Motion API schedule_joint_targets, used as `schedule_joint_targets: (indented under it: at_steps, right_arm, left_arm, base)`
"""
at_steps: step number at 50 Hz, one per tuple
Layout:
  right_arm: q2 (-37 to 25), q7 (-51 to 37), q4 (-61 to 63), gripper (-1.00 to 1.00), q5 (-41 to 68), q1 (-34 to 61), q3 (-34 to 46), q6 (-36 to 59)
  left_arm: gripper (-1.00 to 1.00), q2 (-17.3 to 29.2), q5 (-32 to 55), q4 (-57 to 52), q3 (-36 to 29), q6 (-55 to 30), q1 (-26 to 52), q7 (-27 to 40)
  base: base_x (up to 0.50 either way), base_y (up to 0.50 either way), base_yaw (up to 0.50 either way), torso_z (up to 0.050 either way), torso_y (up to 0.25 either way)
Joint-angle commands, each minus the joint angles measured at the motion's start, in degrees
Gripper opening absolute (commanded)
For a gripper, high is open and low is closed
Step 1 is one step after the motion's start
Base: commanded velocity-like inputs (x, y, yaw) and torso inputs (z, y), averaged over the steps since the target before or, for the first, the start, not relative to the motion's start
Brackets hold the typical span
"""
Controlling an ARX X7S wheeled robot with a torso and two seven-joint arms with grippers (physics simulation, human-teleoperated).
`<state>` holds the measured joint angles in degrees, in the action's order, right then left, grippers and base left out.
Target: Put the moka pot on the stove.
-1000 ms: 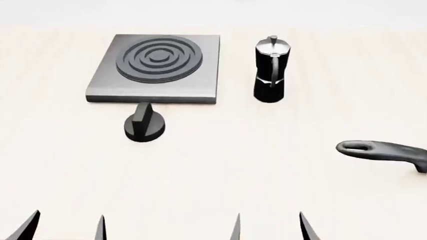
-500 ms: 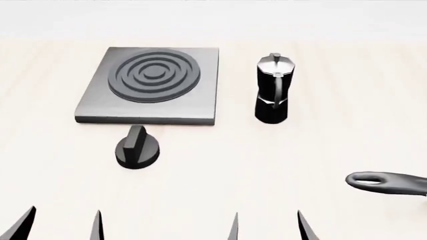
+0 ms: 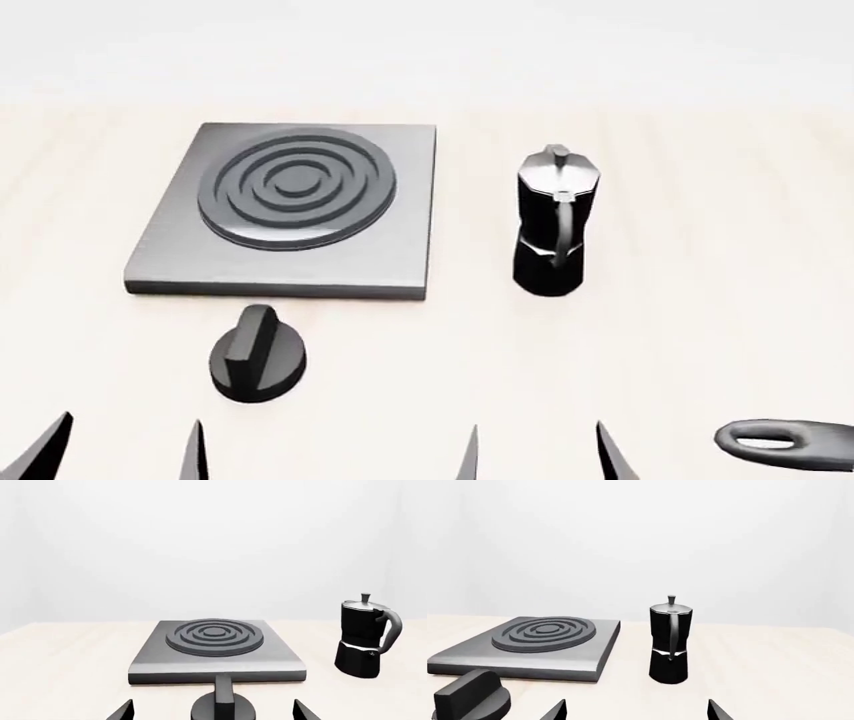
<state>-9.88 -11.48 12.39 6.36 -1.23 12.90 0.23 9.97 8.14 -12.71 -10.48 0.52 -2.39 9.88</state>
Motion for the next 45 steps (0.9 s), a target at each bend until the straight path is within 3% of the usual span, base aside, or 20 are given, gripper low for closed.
schedule_joint_targets:
  at_steps: [1,45]
  right_arm:
    - [-0.37,-0.41,-0.27,1.0,0.45,0.09,0.25,-0.26]
    - [-1.61,-2.08,-1.45,1.0,2.02,0.58,1.35,-0.58]
  left_arm:
    - [1.0,0.34,0.2,0.22,-0.56,0.14,0.09,0.36]
    - [1.0,1.62,1.46,0.88,-1.87,0.8,0.59,1.86]
  base:
    - [0.25,0.0,0.0,0.0,0.0]
    - [0.24,0.0,0.0,0.0,0.0]
